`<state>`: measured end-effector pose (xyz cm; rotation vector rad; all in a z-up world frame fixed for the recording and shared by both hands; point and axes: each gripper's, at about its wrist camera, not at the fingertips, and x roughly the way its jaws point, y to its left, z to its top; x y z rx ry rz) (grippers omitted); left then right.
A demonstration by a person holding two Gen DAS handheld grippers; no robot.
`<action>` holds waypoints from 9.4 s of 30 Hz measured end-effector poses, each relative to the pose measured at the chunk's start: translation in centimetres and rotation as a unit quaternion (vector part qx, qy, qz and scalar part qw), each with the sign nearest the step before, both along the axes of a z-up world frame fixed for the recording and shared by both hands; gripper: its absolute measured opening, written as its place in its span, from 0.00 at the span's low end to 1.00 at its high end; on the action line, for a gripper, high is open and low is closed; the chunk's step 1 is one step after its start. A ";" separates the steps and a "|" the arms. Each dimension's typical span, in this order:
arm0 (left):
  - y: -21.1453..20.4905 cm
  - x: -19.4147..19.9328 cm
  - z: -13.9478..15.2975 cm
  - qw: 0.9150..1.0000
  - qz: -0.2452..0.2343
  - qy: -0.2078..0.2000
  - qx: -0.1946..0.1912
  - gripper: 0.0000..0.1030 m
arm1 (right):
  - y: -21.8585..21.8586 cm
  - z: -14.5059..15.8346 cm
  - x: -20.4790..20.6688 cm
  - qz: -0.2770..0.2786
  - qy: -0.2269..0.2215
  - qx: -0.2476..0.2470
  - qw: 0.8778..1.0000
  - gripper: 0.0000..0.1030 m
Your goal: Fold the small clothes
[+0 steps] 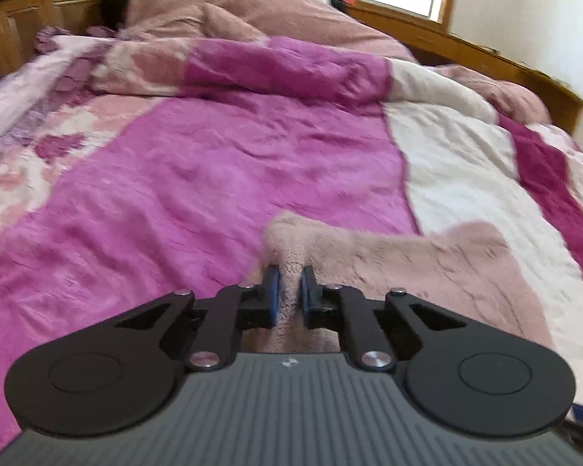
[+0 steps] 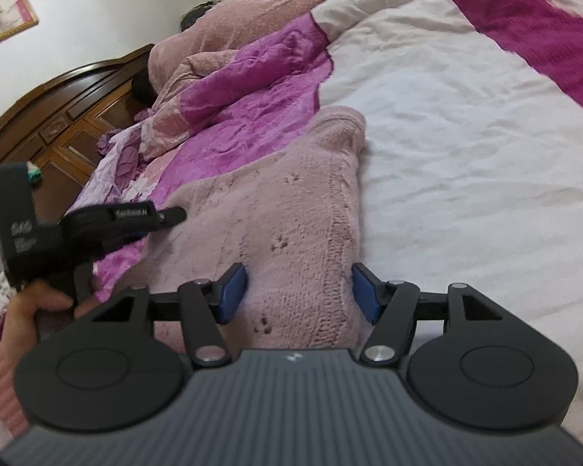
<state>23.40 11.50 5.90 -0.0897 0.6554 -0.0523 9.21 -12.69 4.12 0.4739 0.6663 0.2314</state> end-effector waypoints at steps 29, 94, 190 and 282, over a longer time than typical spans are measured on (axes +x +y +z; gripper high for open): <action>4.9 -4.7 -1.0 0.984 -0.045 0.120 -0.122 0.78 | -3.8 -2.1 3.4 0.021 0.060 0.112 0.992 0.75; -8.6 -13.6 1.3 0.970 -0.131 0.129 -0.159 0.67 | -14.5 0.8 -6.8 0.011 0.032 0.016 0.999 0.69; -12.6 -26.4 0.2 0.987 -0.104 0.124 -0.001 0.76 | -6.9 2.4 -18.4 -0.013 0.004 -0.148 0.989 0.64; -14.3 -26.0 -3.3 0.982 -0.071 0.170 0.042 0.76 | -6.7 -1.5 -17.5 -0.016 0.090 -0.134 0.987 0.64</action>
